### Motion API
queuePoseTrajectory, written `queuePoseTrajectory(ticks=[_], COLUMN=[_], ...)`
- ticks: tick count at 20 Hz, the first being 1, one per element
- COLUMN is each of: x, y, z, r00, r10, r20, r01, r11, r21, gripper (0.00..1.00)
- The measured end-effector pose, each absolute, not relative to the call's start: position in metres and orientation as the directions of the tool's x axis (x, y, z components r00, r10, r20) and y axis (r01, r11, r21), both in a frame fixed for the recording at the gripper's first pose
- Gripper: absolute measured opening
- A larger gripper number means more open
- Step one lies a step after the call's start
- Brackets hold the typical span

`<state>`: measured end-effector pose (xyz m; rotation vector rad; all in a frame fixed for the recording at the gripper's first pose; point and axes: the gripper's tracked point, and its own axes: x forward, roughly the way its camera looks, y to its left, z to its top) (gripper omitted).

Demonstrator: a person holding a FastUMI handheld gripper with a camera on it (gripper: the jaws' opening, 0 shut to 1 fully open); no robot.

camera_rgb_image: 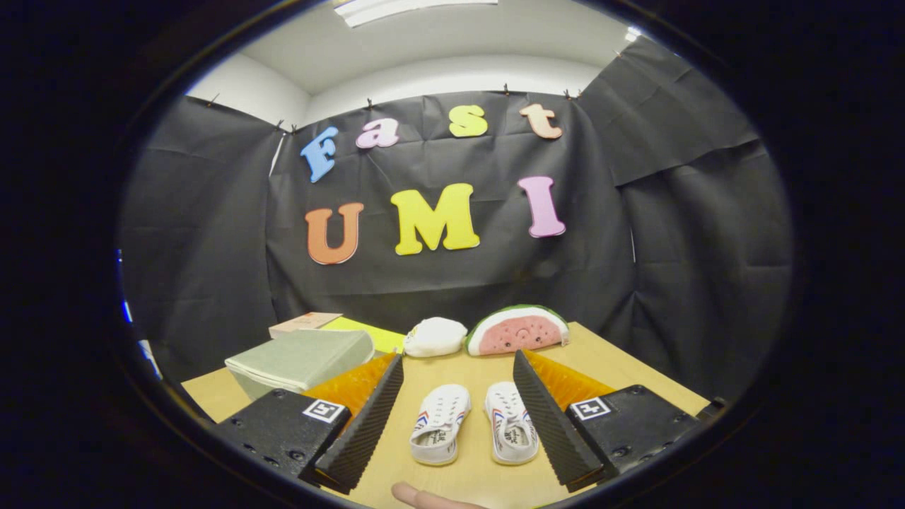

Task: Open the storage box then place both shoes into the box .Put the left shoe in first, then the right shoe, with the right side of both shoes facing outward in a uniform manner.

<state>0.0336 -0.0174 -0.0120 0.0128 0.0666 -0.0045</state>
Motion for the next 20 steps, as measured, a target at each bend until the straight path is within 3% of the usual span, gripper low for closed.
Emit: queuePoseTrajectory(ticks=[10, 15, 20], x=[0.129, 0.174, 0.205], y=[0.033, 0.081, 0.114], z=[-0.03, -0.052, -0.071], r00=[0.944, 0.822, 0.655], r10=[0.213, 0.443, 0.634], r20=[-0.253, -0.358, -0.412], r01=[-0.156, -0.268, -0.291], r11=[0.961, 0.855, 0.714], r21=[0.226, 0.444, 0.637], gripper=[0.99, 0.99, 0.98])
